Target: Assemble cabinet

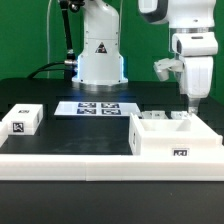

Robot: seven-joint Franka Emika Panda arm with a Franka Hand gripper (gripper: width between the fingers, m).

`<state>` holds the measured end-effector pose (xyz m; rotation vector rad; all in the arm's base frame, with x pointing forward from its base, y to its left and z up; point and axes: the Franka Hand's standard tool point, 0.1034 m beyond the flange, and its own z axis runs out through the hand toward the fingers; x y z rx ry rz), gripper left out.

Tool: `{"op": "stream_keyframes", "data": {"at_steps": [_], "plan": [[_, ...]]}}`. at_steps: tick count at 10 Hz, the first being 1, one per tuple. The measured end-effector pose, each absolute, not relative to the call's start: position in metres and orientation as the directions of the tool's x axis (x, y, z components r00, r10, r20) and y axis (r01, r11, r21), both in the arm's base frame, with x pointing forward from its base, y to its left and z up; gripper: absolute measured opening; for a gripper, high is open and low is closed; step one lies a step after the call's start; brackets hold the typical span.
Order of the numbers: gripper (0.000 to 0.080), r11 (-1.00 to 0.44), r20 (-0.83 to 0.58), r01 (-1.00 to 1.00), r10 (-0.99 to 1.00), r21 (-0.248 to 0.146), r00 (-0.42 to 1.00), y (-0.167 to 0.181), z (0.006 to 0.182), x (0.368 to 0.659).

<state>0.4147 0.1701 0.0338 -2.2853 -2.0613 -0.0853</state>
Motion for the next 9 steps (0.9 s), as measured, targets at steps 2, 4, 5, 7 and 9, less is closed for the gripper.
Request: {"op": "stream_keyframes", "data": {"at_steps": [2, 4, 5, 7, 9], "plan": [[0.0797, -0.104, 0.083, 0.994, 0.991, -0.009, 0.105, 0.169, 0.034, 0.415], [0.0797, -0.114, 0.103, 0.994, 0.988, -0.001, 0.113, 0.177, 0.027, 0.412], [0.0797, -0.109, 0.11, 0.994, 0.988, -0.001, 0.108, 0.181, 0.023, 0.41], [0.0797, -0.111, 0.111, 0.994, 0.988, -0.011, 0.111, 0.181, 0.016, 0.406], [0.0797, -0.117, 0.11, 0.993, 0.987, -0.013, 0.118, 0.178, 0.016, 0.407]]}}
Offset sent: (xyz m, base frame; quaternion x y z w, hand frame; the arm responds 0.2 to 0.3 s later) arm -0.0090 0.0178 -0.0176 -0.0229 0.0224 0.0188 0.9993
